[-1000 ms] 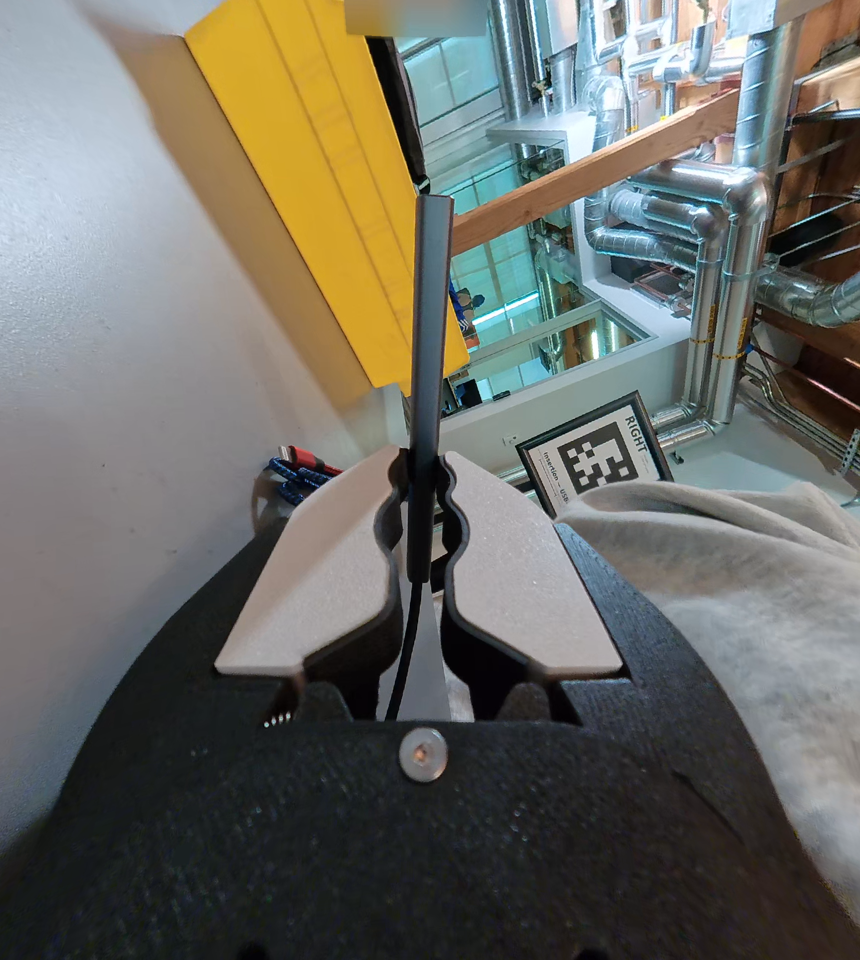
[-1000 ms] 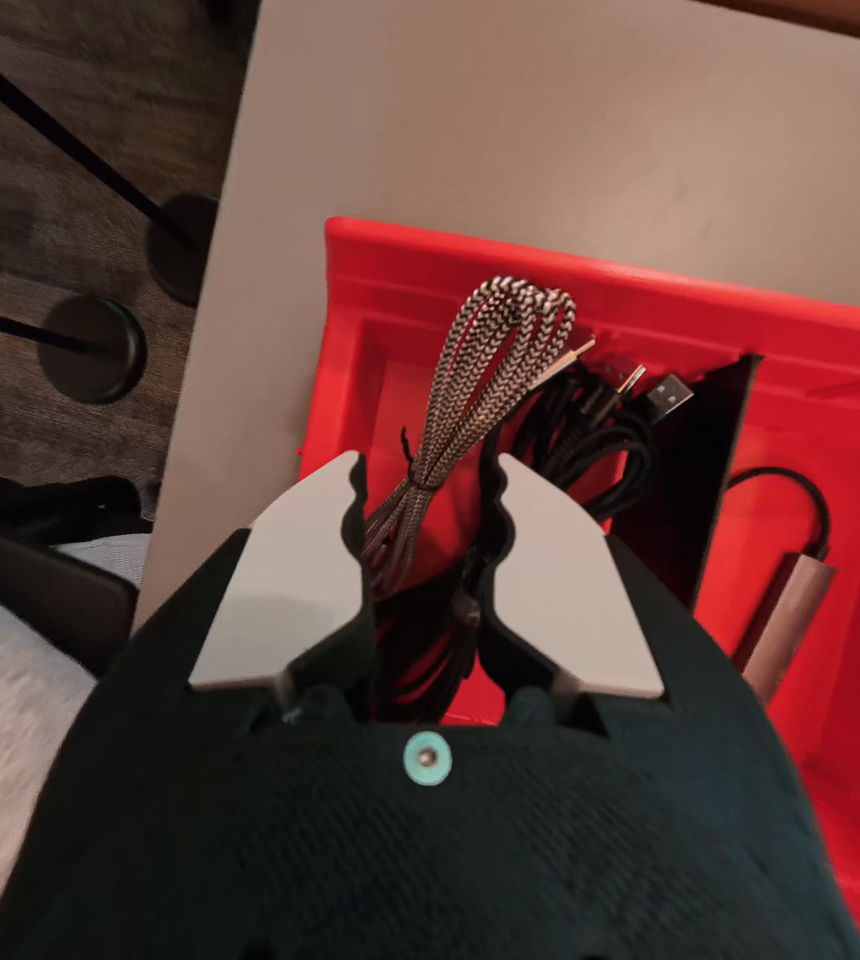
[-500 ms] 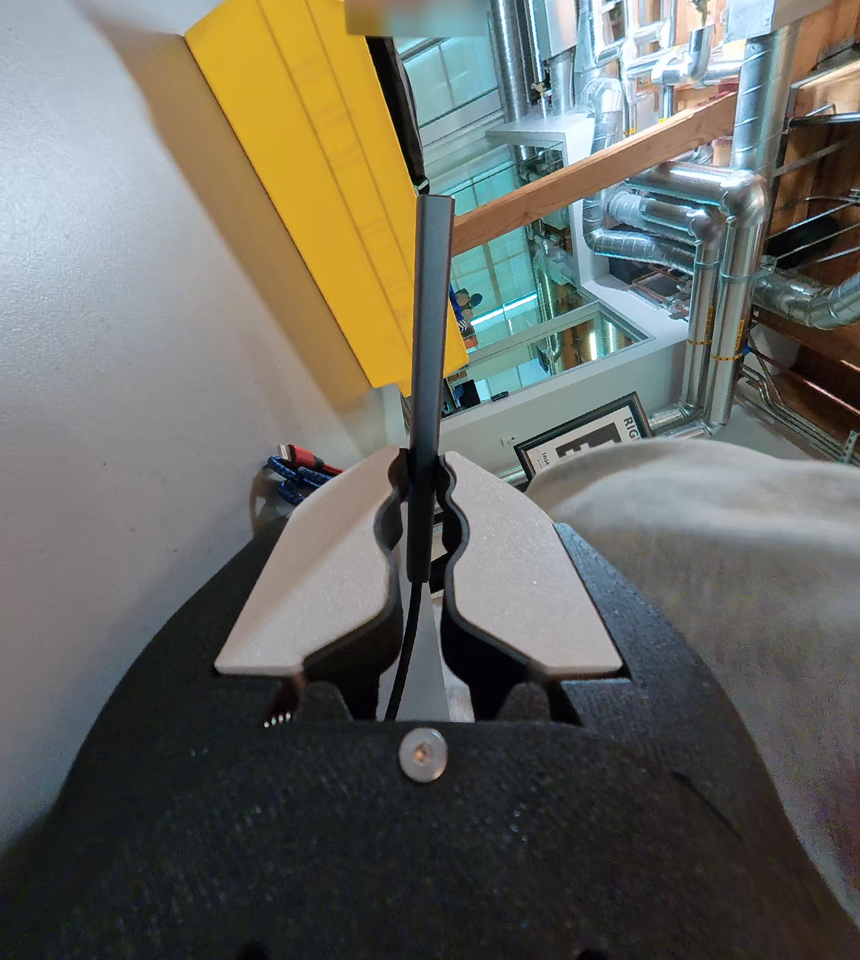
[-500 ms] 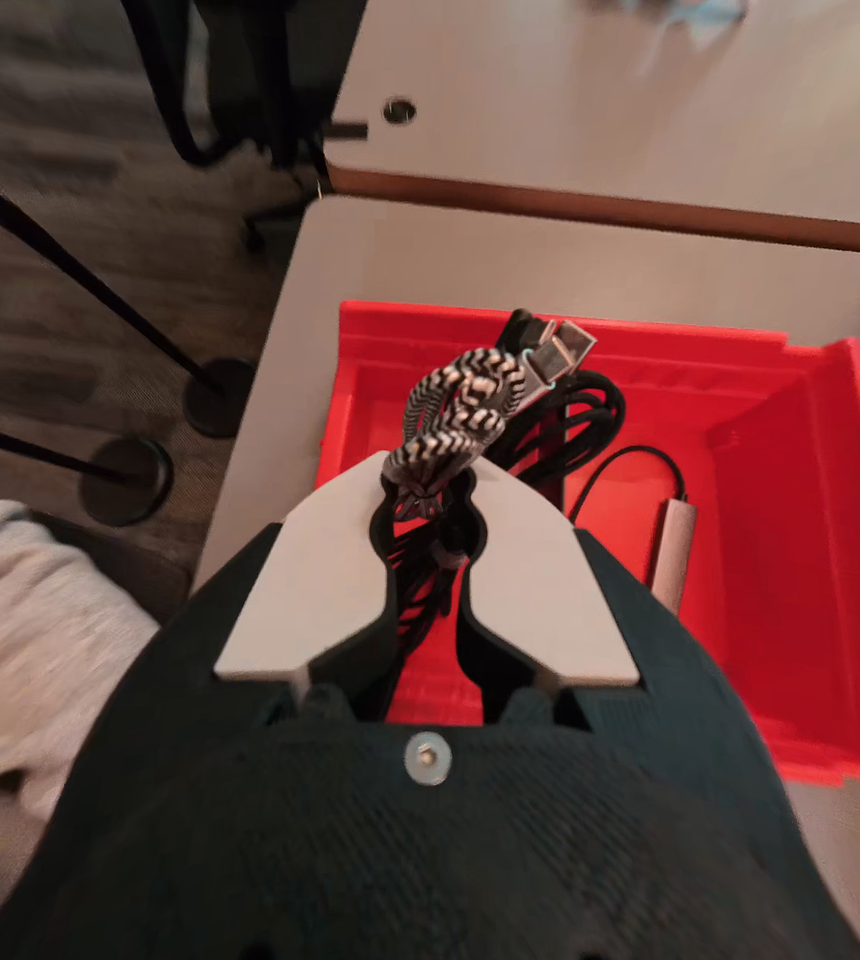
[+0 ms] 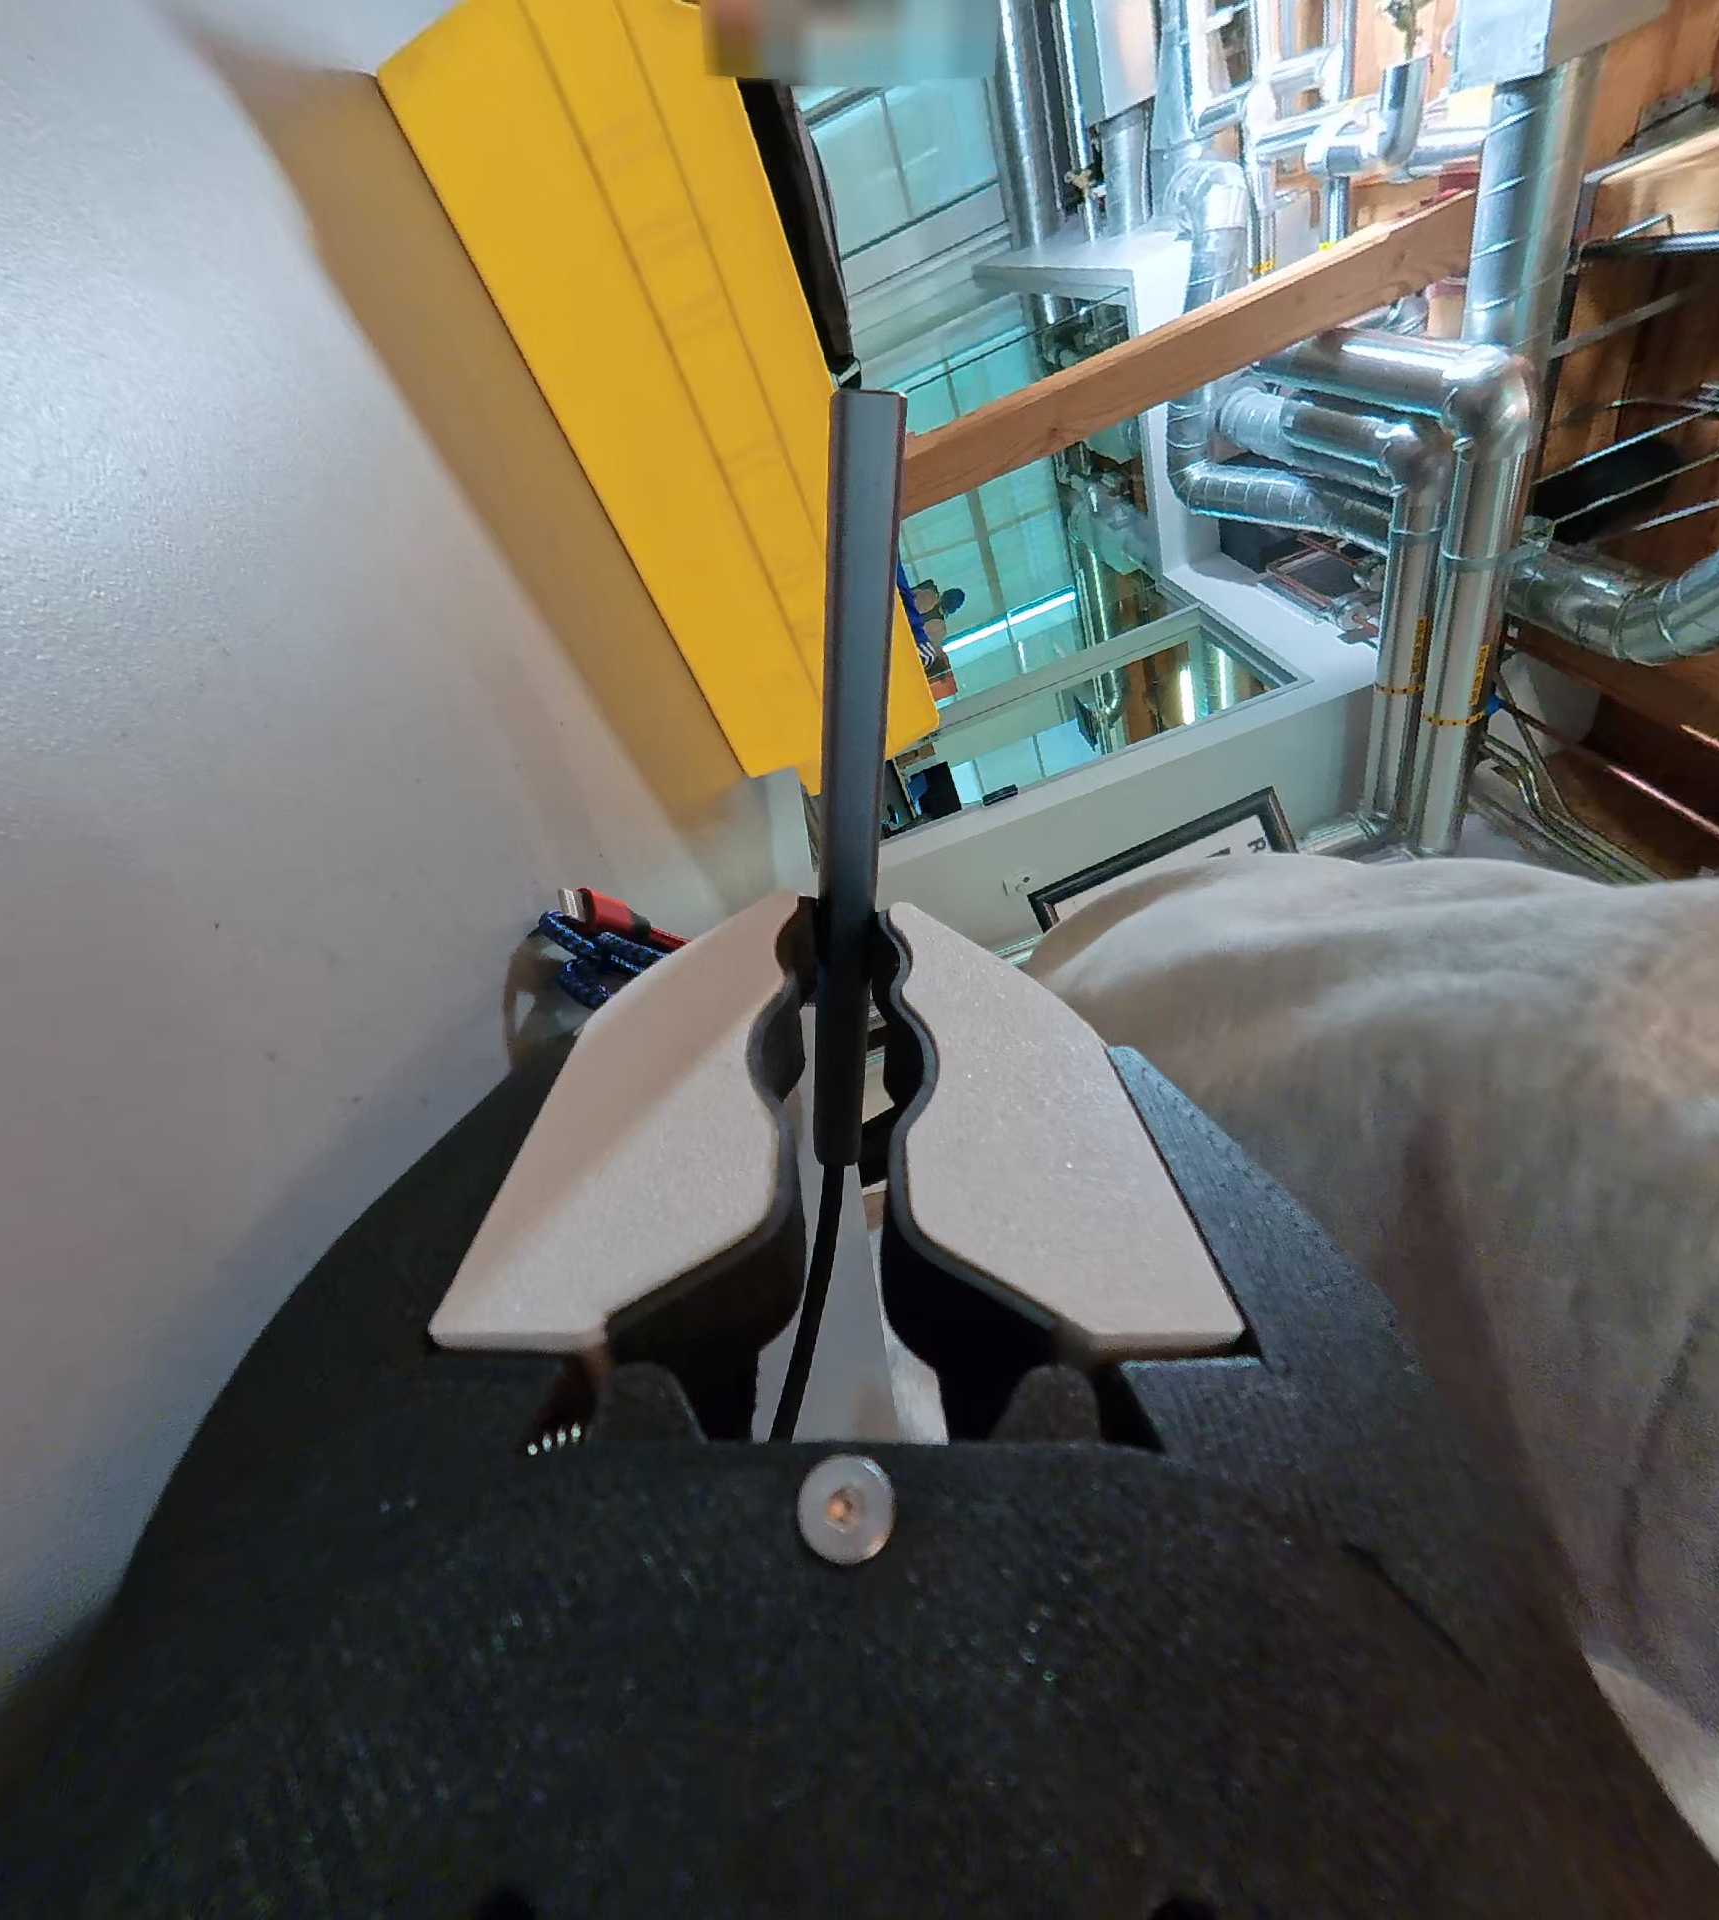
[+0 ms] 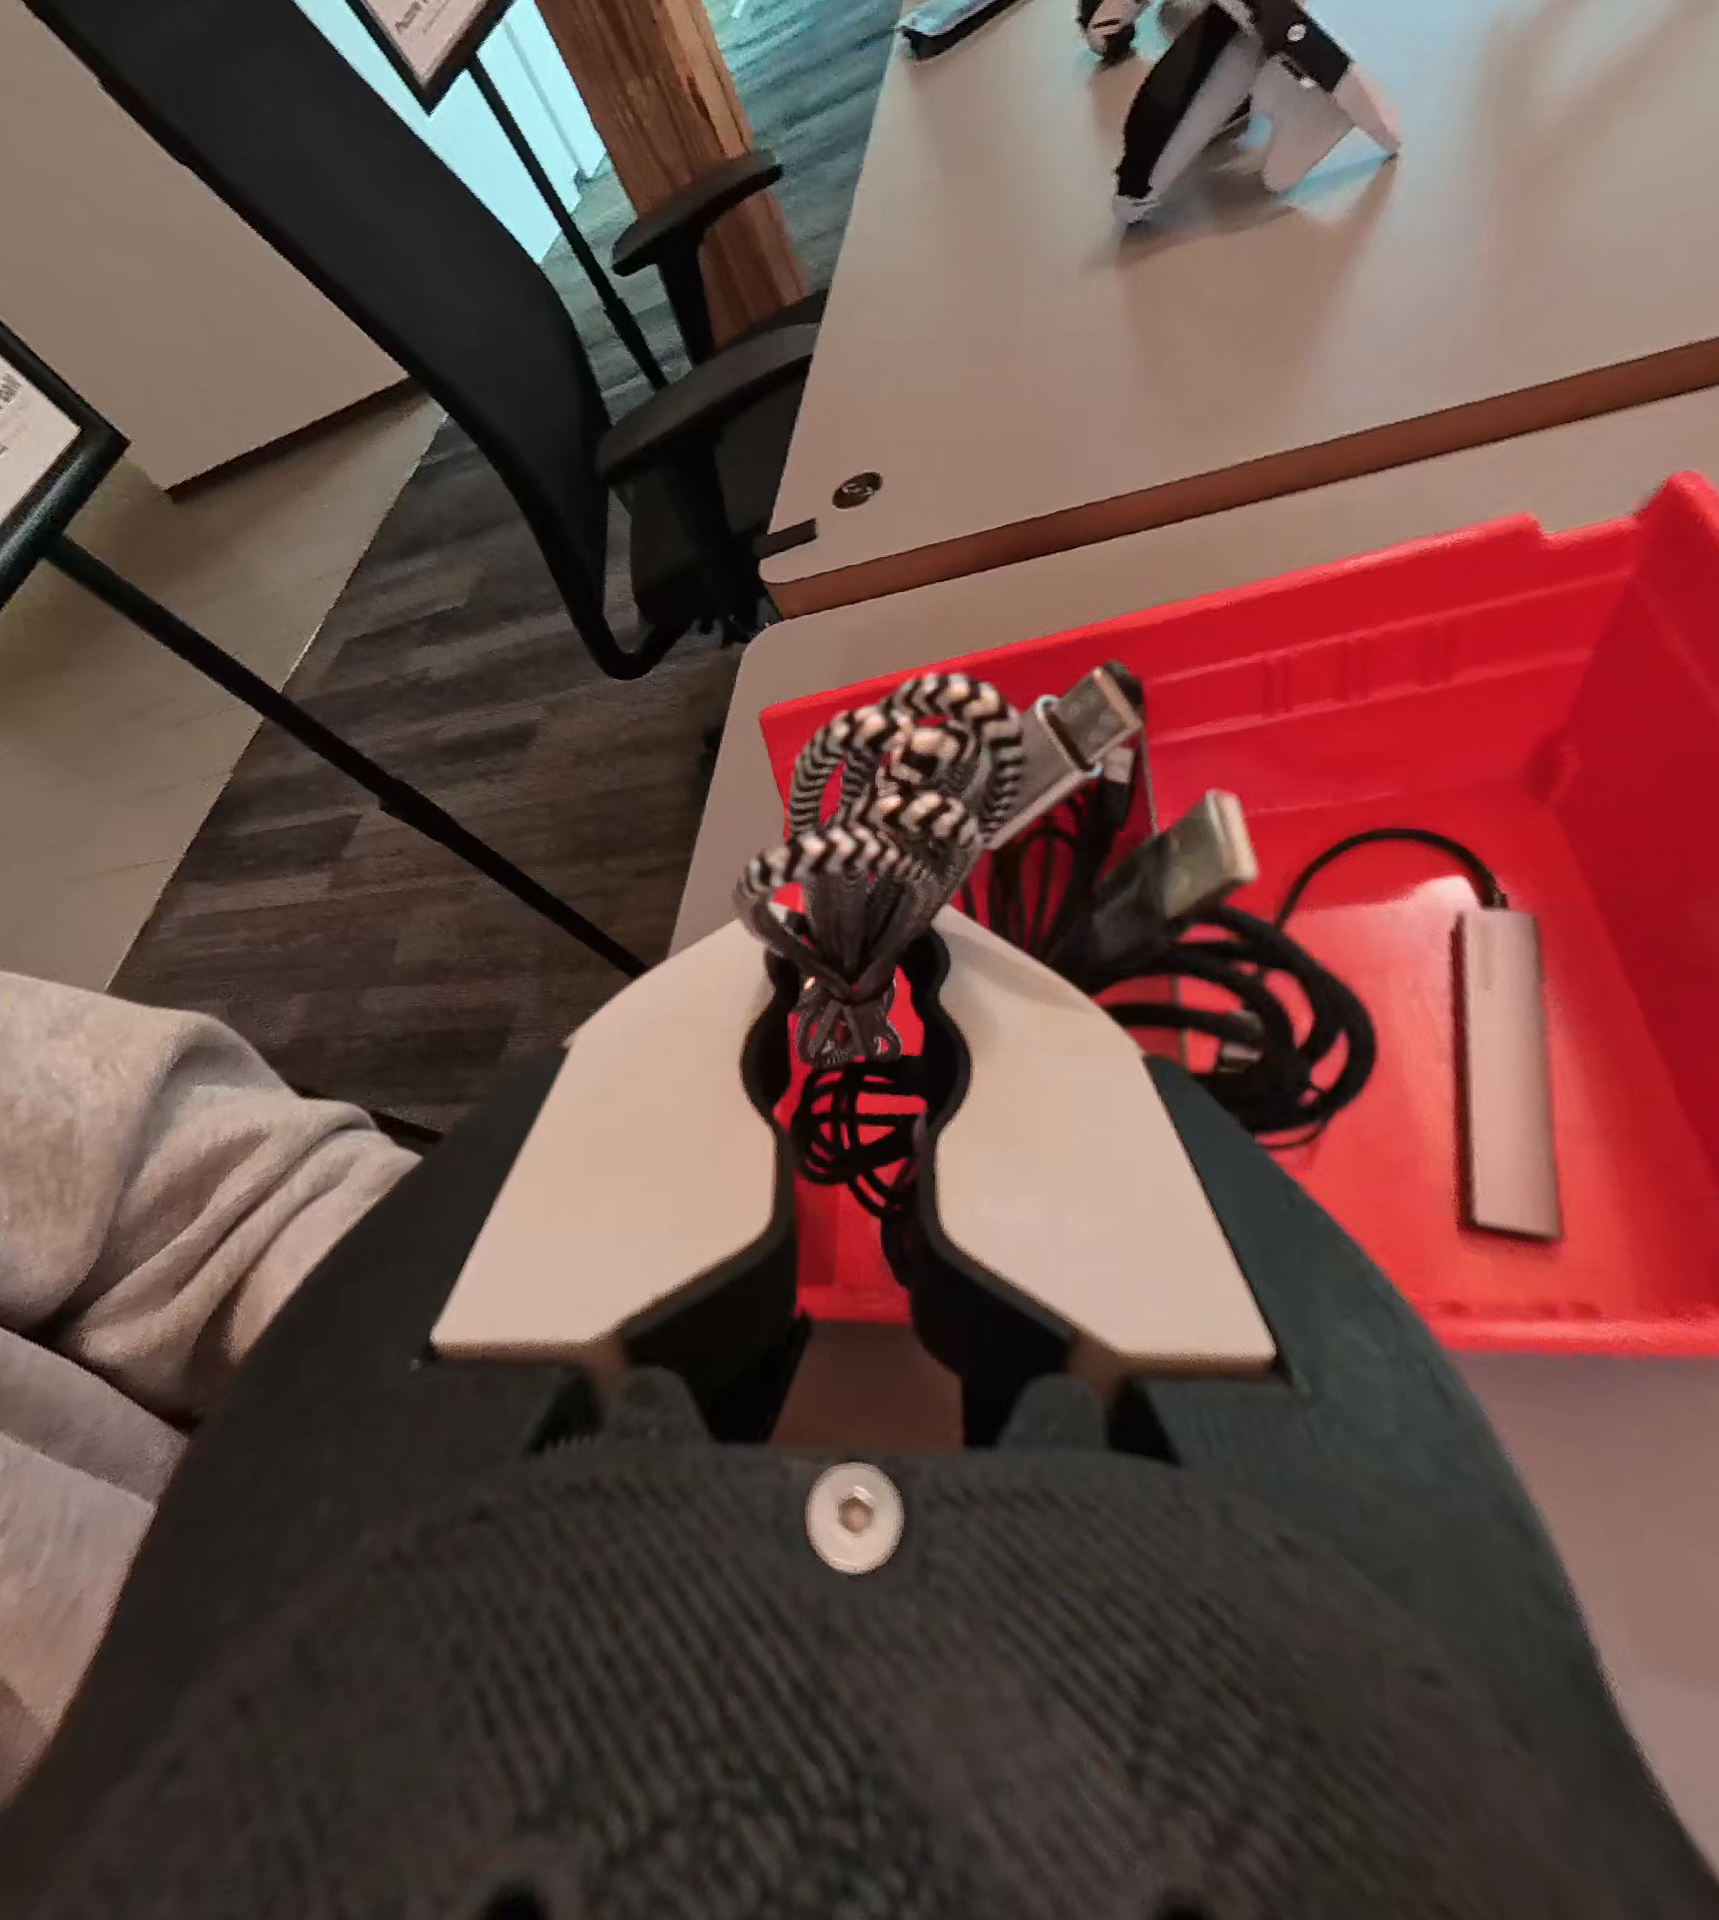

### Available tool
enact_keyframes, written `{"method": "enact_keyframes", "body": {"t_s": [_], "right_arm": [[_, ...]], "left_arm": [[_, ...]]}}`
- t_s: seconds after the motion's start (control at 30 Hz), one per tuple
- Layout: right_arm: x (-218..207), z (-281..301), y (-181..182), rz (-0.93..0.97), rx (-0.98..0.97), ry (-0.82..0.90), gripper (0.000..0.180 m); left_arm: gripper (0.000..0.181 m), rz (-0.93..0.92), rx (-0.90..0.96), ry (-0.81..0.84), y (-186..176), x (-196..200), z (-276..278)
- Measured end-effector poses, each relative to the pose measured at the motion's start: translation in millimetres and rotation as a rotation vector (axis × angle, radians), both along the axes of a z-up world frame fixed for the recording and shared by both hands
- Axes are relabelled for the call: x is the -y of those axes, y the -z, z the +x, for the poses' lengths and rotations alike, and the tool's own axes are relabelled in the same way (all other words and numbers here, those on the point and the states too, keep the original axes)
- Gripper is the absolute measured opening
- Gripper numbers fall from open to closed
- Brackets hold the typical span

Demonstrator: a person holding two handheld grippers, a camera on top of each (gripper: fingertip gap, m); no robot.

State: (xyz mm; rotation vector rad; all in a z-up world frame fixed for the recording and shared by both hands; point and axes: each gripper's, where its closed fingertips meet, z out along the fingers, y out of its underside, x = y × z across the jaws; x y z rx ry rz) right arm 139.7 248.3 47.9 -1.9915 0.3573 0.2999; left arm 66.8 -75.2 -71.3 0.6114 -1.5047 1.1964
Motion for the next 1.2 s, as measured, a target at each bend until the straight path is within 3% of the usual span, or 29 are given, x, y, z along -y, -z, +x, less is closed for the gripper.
{"method": "enact_keyframes", "body": {"t_s": [0.2,0.37,0.6,0.77,0.97,1.2], "right_arm": [[-29.8,-8.5,-3.1,-0.031,0.104,-0.076,0.020],[-39.8,-8.4,-1.2,-0.004,0.063,-0.095,0.019],[-7.4,-7.1,-29.9,0.116,-0.005,-0.057,0.019],[71.2,1.6,-44.6,0.046,0.091,0.078,0.019],[217.6,26.1,-59.5,-0.247,0.291,0.384,0.019],[367.1,-11.4,4.1,-0.770,0.174,0.561,0.019]], "left_arm": [[0.010,0.000,-0.006,0.003,-0.1,0.1,0.2],[0.010,-0.001,-0.009,0.005,-0.3,0.1,0.1],[0.010,-0.003,-0.014,0.004,-0.6,-0.1,0.4],[0.010,-0.003,-0.014,0.004,-0.3,-0.2,0.4],[0.009,-0.002,-0.017,0.004,-0.2,-0.1,0.6],[0.009,-0.001,-0.019,0.004,0.1,-0.1,0.8]]}}
